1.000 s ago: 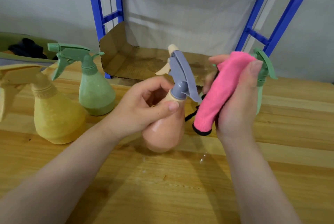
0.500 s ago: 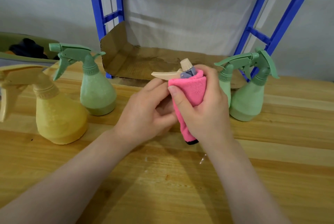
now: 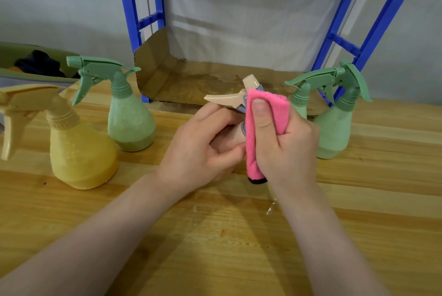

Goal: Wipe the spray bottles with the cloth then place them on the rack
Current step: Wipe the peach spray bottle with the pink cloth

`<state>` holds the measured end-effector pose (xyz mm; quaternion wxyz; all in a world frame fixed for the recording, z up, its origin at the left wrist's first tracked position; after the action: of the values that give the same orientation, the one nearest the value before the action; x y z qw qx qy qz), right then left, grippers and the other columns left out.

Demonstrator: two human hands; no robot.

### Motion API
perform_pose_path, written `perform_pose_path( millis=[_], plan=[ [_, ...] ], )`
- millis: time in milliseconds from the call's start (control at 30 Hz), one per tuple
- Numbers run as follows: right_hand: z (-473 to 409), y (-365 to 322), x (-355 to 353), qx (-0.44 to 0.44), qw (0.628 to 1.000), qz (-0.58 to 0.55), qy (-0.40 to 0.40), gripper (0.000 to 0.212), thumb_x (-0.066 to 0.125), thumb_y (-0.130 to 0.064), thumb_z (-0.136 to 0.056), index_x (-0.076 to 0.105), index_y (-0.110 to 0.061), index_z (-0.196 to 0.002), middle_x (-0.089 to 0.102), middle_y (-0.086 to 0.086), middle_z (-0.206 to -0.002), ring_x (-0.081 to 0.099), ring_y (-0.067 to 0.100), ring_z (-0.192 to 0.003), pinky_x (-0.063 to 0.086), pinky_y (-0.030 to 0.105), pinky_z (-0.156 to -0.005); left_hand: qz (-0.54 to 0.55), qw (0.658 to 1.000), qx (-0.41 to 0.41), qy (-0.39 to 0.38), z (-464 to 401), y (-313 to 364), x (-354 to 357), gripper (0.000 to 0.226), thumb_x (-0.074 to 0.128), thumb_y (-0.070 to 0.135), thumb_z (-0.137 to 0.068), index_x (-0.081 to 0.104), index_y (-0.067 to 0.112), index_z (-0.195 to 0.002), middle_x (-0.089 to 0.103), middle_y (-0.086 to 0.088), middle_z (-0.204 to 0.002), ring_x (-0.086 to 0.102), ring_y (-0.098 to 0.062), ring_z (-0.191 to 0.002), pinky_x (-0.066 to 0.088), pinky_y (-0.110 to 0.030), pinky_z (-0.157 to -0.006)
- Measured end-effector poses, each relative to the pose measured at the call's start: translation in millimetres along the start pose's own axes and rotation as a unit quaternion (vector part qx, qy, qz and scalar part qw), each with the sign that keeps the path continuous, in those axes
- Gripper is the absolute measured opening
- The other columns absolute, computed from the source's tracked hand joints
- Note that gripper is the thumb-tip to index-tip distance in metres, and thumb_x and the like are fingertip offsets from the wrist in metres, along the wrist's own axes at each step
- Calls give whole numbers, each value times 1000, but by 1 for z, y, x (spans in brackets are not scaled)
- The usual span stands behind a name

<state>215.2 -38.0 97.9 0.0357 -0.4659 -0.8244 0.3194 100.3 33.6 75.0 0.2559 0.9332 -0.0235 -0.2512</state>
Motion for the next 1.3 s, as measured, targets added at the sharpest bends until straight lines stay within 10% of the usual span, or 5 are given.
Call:
perform_pose_path(
  millis=[233,400,700,933,1300],
  plan=[
    [0,11,19,96,985,-48,-138,54,63,-60,-75,39,-27,-110,57,-18,-87,62,-3,-79,47,12,-62,-32,999,-9,27,-3,-5,-12,14,64,23,-81,62,13,-91,46,17,-86,48,4,-81,35,-10,-69],
    [3,20,22,87,982,102,-131,61,57,-77,-70,37,-29,-101,46,-13,-96,50,7,-91,39,14,-69,-76,997,13,6,-3,-7,-15,15,62,25,-80,57,20,-93,49,12,-89,50,-8,-77,45,-25,-61],
    [2,10,21,33,991,43,-125,47,60,-61,-84,62,-15,-94,60,-14,-78,58,3,-76,42,10,-63,-31,999,38,5,-4,-2,-15,22,68,14,-81,54,27,-92,44,21,-91,46,3,-81,35,-9,-69],
    [1,7,17,54,993,31,-96,31,49,-56,-92,59,-37,-69,52,-17,-51,56,4,-56,37,12,-53,-32,999,15,12,-5,-8,-12,19,67,20,-80,64,6,-93,45,19,-88,47,6,-84,35,-10,-73],
    [18,30,39,382,839,-292,-256,32,64,-42,-86,72,-13,-75,67,8,-71,63,22,-64,51,34,-66,-73,996,-9,42,-7,-22,-23,27,67,25,-81,65,3,-98,56,-2,-89,49,-8,-84,40,-18,-72]
  ],
)
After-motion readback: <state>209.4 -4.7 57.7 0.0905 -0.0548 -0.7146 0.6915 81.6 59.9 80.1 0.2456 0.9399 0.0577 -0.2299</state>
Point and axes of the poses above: each hand's wrist, its own z-axis away from the middle knuckle, its own x-axis out of the palm, y = z × x, the point moved 8 cm from there along -z, towards the middle knuckle
